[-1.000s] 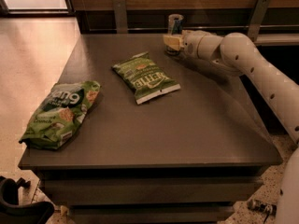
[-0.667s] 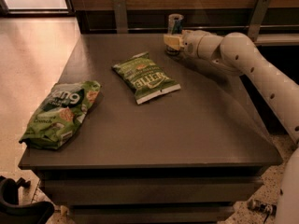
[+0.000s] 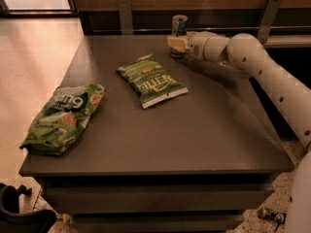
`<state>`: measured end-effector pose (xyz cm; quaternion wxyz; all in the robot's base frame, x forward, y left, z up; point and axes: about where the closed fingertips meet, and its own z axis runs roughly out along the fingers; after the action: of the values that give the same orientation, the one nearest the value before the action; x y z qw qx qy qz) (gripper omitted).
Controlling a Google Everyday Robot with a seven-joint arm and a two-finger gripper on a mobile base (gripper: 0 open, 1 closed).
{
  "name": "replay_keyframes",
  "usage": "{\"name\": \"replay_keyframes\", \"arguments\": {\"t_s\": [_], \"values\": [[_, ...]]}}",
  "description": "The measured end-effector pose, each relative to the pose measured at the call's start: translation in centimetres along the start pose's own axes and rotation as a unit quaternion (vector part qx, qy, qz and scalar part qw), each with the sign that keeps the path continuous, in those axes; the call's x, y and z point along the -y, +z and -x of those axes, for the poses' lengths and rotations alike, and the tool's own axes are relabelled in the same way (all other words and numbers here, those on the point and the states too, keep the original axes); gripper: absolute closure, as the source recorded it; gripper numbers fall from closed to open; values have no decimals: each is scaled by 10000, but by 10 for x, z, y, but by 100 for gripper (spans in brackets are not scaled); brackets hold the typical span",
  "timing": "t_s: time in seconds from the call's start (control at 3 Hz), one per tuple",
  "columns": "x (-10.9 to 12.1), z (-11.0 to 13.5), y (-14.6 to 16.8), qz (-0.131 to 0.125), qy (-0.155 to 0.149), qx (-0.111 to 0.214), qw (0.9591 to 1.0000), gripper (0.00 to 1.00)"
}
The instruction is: Move redbull can near green rice chip bag
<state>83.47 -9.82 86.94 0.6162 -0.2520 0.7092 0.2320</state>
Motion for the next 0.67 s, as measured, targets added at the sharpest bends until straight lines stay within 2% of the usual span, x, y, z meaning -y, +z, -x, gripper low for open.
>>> {"name": "replay_keyframes", "arguments": {"t_s": [0.33, 0.67], "values": [[-5, 18, -12, 215, -12, -129, 9997, 100], [-20, 49, -43, 368, 83, -201, 9991, 100]]}}
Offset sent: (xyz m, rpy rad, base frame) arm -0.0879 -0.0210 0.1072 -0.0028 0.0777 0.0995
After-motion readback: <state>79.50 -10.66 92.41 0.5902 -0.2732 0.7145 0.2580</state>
